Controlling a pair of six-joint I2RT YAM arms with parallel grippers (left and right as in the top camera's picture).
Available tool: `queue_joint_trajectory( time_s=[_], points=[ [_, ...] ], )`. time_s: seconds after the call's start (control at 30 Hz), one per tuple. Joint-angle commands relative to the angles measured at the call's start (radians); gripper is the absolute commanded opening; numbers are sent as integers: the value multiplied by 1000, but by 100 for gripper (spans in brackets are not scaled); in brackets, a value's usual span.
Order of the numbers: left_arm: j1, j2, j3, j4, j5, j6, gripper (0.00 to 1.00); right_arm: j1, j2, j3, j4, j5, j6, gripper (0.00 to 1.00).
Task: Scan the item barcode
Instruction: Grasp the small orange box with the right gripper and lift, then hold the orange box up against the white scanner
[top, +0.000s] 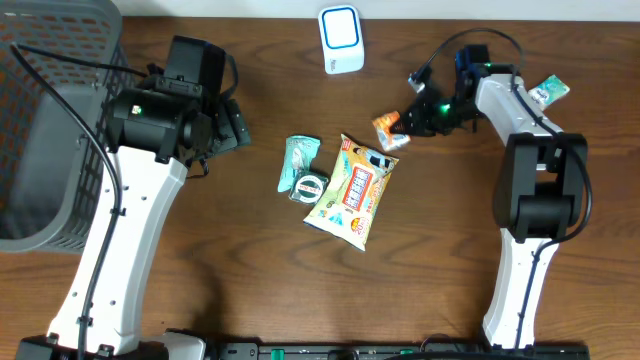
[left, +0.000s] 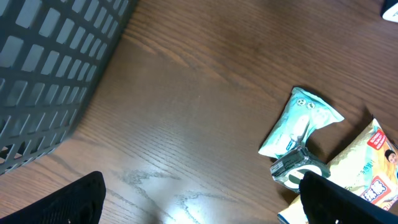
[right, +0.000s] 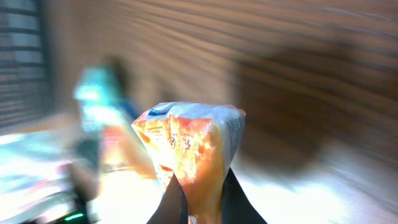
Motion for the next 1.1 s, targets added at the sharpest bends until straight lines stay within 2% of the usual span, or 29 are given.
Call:
queue_joint_trajectory(
  time_s=[0.0,0.23,0.53,0.63,0.7,0.77,0.87,0.93,1.07],
  points=[
    [3,3,8,-3,-13,10,98,-35,-47,28,15,-422,14,1],
    [3,3,8,-3,-13,10,98,-45,-47,28,9,-639,18,1],
    [3,3,8,-3,-13,10,98,-43,-47,27,9,-627,26,1],
    [3,3,8,-3,-13,10,98,-37,-47,27,9,-565,26,1],
    [3,3,8,-3,-13,10,98,-29,-47,27,8,-498,27,1],
    [3,3,8,-3,-13,10,98,-10,-47,27,9,-346,35,1],
    [3,3,8,-3,-13,10,98,40,-47,29,24,106,118,1],
    [3,3,8,-3,-13,10,98,70,-47,45,30,304,135,1],
    [3,3,8,-3,-13,10,98,124,-47,156,47,506,134,1]
  ],
)
